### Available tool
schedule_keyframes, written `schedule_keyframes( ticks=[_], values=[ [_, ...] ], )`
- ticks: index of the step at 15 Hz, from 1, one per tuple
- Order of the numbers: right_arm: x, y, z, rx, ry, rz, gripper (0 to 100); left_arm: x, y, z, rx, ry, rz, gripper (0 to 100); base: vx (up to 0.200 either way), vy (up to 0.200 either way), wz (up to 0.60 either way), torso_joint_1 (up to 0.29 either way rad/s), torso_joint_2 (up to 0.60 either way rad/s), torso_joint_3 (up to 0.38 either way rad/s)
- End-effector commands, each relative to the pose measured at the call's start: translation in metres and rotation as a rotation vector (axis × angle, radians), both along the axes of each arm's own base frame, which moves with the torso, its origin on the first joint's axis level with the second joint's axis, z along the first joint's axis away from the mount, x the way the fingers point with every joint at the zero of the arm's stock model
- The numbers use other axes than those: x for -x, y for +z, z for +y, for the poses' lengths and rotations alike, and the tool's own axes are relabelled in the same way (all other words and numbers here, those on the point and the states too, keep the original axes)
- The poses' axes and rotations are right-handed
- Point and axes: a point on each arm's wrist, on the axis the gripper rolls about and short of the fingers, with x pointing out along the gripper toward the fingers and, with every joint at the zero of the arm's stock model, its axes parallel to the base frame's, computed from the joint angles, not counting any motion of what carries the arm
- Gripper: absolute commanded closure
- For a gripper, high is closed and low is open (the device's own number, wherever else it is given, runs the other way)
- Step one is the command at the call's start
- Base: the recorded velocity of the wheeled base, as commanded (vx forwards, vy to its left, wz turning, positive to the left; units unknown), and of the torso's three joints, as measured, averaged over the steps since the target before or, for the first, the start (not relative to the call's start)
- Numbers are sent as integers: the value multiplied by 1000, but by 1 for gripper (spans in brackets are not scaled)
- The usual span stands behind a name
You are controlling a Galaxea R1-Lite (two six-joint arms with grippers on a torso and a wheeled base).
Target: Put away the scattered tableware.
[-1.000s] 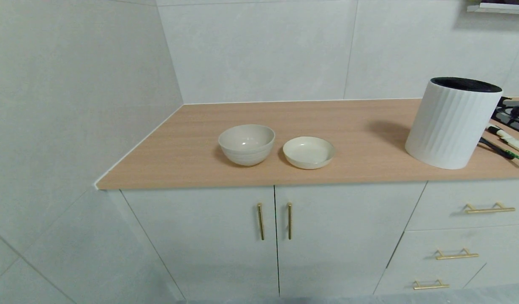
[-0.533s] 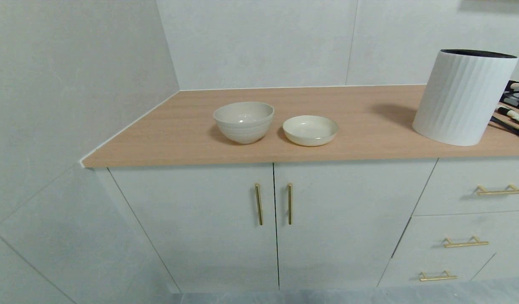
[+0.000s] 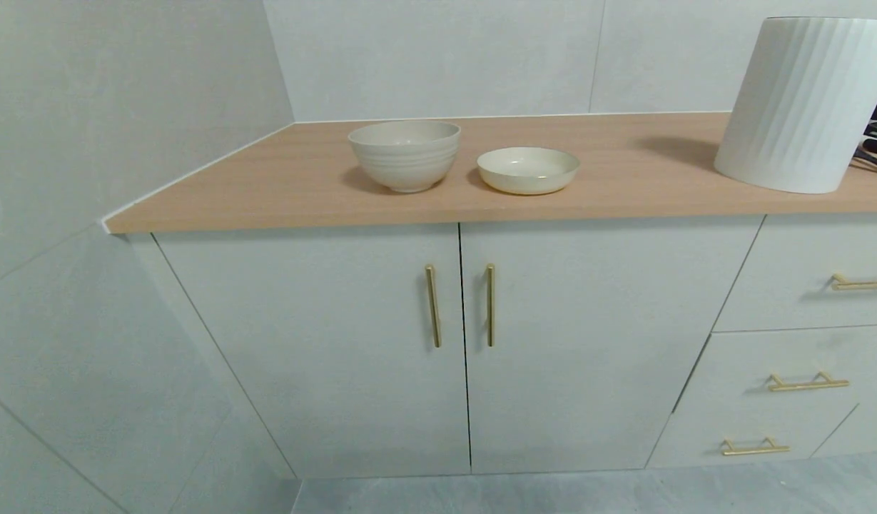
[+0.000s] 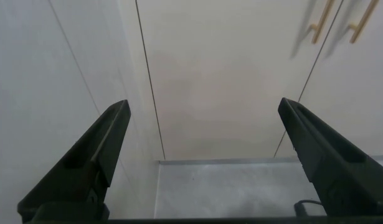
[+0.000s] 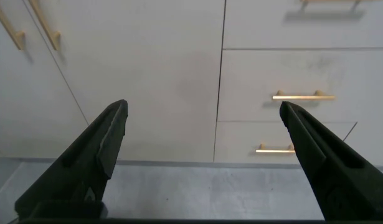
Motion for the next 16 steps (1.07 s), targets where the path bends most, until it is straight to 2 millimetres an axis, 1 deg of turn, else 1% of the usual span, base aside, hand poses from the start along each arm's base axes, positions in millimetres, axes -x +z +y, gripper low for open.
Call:
schedule_keyframes(
  ticks=[1, 3, 16],
  values=[
    [0, 0, 0, 0, 1, 1, 0, 0, 0, 0, 0, 0, 0, 0, 0, 0, 0, -36, 207, 159],
    [0, 0, 0, 0, 1, 1, 0, 0, 0, 0, 0, 0, 0, 0, 0, 0, 0, -27, 93, 71],
    [0, 0, 0, 2, 5, 1, 0, 0, 0, 0, -3, -1, 0, 0, 0, 0, 0, 0, 0, 0]
  ],
)
